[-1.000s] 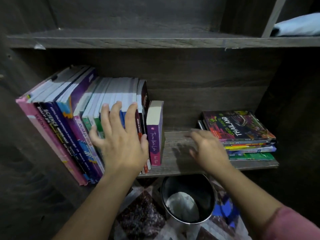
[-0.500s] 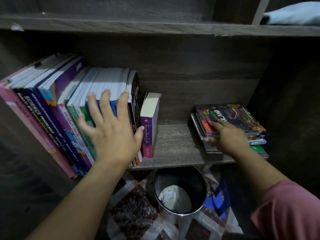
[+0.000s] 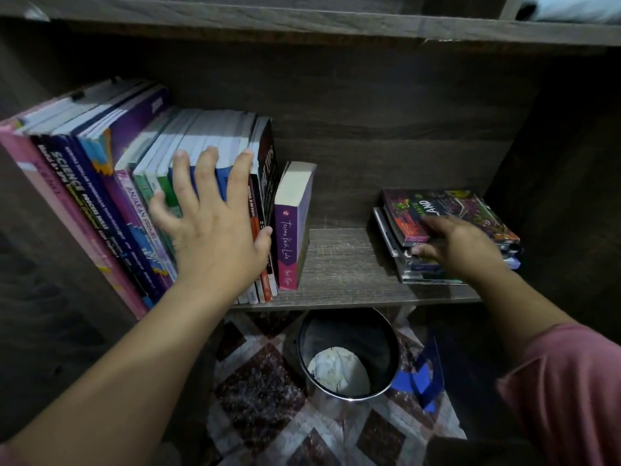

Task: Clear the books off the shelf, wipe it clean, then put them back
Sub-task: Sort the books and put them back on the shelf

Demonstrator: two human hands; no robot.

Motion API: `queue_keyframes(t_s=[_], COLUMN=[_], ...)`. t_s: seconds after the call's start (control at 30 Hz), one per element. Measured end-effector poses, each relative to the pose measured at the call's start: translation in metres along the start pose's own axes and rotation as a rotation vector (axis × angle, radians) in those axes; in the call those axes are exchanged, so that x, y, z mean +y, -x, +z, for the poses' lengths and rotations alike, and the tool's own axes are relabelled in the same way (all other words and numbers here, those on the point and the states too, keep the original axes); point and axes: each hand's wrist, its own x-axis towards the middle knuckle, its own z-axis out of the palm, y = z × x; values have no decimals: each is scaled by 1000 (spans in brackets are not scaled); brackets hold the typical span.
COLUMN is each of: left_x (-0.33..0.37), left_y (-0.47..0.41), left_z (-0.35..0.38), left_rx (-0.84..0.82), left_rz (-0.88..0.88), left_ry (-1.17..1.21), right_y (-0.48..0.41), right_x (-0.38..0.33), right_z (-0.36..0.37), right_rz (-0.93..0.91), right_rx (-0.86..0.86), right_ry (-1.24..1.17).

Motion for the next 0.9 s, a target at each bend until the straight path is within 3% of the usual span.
queue_keyframes(t_s=[0.1,0.17,0.37,0.6,0.77,0.9], left_x=[-1,-1,-9,-11,-10,-9], left_y=[0,1,2,2,2,2], left_z=[-2,-3,-4,-4,-3,-2], left_rx=[-1,-4,1,-4,-4,-1], left_rz=[8,16,51,56,58,47], left_ry=[-1,-4,-33,-56,-61,-67], right_y=[-5,-10,-13,-16,-15,-18], right_x=[-3,-5,-9,-19,-24,-35], right_z=[-4,-4,6,15,15,19], right_rz=[65,90,-22,-34,33,54], right_rx=[124,200,-37,145,1,91], right_ry=[-187,-171,-53,96,161,235])
